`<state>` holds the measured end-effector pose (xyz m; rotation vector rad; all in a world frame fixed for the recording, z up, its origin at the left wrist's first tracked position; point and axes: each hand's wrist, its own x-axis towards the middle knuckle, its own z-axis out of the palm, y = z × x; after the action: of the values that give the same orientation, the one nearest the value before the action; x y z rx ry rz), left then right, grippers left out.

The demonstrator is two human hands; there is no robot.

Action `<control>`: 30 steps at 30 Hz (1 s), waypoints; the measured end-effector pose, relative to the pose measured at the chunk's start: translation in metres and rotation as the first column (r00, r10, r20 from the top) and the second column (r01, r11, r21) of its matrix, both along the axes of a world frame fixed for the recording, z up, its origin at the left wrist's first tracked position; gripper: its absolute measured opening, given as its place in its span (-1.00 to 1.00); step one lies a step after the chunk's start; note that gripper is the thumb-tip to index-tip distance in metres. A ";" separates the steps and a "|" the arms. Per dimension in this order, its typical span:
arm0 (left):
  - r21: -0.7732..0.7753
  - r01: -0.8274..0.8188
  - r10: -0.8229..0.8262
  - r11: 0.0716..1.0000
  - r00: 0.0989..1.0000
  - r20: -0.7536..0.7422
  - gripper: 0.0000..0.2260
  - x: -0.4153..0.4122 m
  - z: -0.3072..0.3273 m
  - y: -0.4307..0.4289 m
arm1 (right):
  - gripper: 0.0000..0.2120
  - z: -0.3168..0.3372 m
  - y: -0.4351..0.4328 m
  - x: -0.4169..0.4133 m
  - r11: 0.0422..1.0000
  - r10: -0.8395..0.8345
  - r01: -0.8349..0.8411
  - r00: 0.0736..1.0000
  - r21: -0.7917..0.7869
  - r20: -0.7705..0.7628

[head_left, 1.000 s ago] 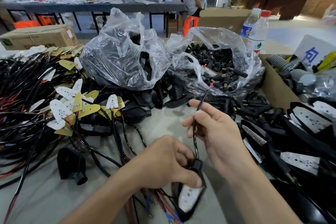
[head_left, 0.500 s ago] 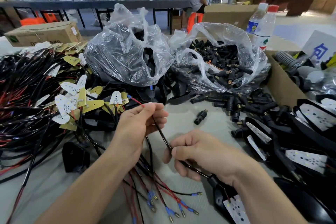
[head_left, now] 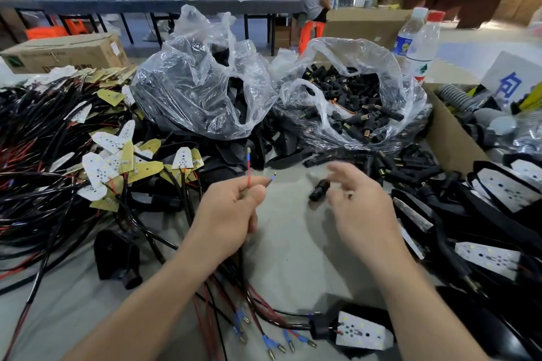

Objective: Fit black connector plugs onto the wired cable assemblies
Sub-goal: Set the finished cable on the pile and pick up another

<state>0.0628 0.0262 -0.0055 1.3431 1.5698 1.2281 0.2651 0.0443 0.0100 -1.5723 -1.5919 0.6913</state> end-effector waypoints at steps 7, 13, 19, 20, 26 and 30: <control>0.321 0.005 0.191 0.947 0.796 -0.575 -0.77 0.001 0.002 -0.013 | -0.55 -0.019 0.008 0.001 0.978 0.193 -0.206 0.872 -0.021 0.449; 0.315 0.210 0.059 0.925 0.742 -0.668 -0.55 0.011 -0.001 -0.020 | -0.91 -0.014 0.003 -0.008 0.980 0.197 -0.193 0.929 -0.045 0.313; 0.474 0.185 0.223 0.861 0.700 -0.679 -0.85 0.008 -0.002 -0.020 | -0.93 -0.001 -0.001 -0.011 0.992 0.044 -0.089 0.915 -0.095 -0.400; 0.472 0.160 0.241 0.867 0.694 -0.678 -0.85 0.009 -0.002 -0.020 | -0.91 0.000 -0.001 -0.011 0.990 0.020 -0.082 0.881 -0.110 -0.474; 0.441 0.174 0.180 0.880 0.738 -0.651 -0.75 0.006 -0.002 -0.015 | -0.79 0.005 0.000 -0.008 0.980 -0.022 -0.128 0.684 -0.149 -0.729; 0.403 0.160 0.118 0.901 0.803 -0.584 -0.73 0.004 -0.004 -0.014 | -0.75 0.005 0.005 -0.006 0.973 -0.034 -0.158 0.617 -0.166 -0.786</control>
<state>0.0671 0.0117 -0.0090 2.2100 1.7353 1.2563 0.2590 0.0491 0.0152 -1.0787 -0.9037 1.4125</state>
